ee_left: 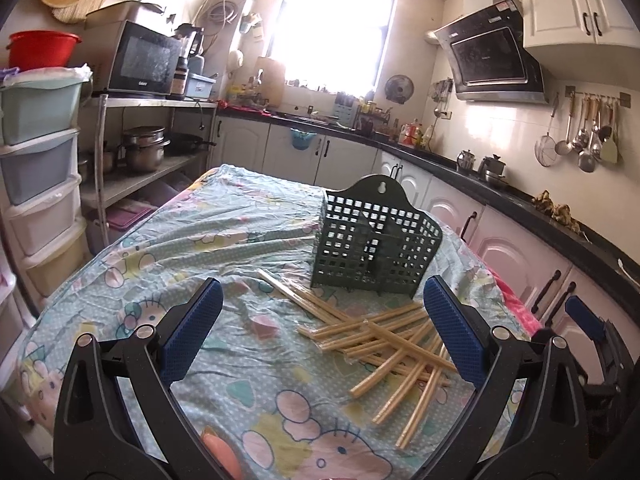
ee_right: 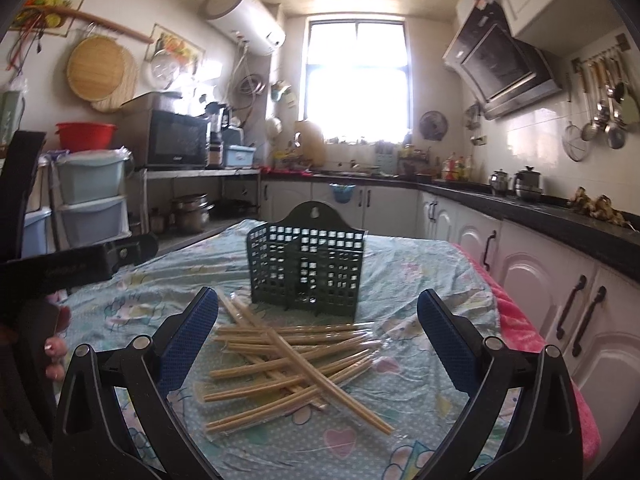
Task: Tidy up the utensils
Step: 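Move the right tool down to a chopstick while the left tool approaches another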
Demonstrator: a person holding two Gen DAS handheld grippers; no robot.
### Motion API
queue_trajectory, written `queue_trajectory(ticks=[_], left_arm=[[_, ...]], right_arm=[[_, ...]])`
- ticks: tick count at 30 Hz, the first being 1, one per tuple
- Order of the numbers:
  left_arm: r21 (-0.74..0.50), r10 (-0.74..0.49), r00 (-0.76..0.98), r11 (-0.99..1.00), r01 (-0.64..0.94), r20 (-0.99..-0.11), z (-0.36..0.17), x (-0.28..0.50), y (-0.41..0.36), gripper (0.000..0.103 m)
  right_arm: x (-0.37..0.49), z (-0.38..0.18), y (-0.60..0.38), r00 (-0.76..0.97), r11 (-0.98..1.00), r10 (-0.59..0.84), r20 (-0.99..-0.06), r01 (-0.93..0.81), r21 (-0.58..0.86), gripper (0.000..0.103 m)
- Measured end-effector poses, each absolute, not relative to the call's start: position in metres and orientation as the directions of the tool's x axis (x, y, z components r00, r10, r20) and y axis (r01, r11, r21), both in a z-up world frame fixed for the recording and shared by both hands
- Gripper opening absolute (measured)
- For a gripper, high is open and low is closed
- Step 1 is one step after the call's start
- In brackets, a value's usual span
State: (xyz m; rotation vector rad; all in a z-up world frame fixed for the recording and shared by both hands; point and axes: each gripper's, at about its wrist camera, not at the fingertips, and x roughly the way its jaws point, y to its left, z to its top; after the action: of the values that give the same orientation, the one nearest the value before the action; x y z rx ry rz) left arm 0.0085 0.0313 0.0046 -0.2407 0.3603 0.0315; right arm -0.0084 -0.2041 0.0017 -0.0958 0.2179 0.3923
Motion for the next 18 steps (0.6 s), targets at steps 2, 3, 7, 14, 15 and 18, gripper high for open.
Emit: queue_trajectory(ticks=[2,3,7,14,15,18], left_arm=[[-0.241,-0.015,0.935,0.968,-0.076,-0.355,0.005,0.010,0.038,0.093],[-0.246,-0.014,0.935,0.966,-0.079,-0.355,0.005,0.011,0.042,0.093],[-0.259,-0.006,0.927,0.961,-0.099,-0.375,0.005,0.016,0.052,0.093],[-0.273,0.013,0.920,0.953,-0.130,-0.391,0.010,0.026,0.071,0.093],[-0.270,0.020,0.917,0.953,-0.138,-0.398,0.011,0.028,0.074,0.093],[-0.278,0.023,0.912,0.949,-0.148,-0.409,0.013,0.034,0.083,0.093]], right_arm=[[-0.006,0.002,-0.200,0.893,0.913,0.382,-0.240,-0.404,-0.052,0.097],[-0.004,0.003,-0.198,0.884,0.906,0.396,-0.250,-0.420,-0.050,0.097],[0.003,0.005,-0.192,0.860,0.886,0.431,-0.274,-0.461,-0.054,0.097],[0.018,0.008,-0.173,0.813,0.845,0.491,-0.314,-0.532,-0.054,0.097],[0.020,0.008,-0.171,0.807,0.841,0.497,-0.319,-0.539,-0.052,0.097],[0.032,0.009,-0.165,0.791,0.833,0.505,-0.346,-0.551,-0.046,0.097]])
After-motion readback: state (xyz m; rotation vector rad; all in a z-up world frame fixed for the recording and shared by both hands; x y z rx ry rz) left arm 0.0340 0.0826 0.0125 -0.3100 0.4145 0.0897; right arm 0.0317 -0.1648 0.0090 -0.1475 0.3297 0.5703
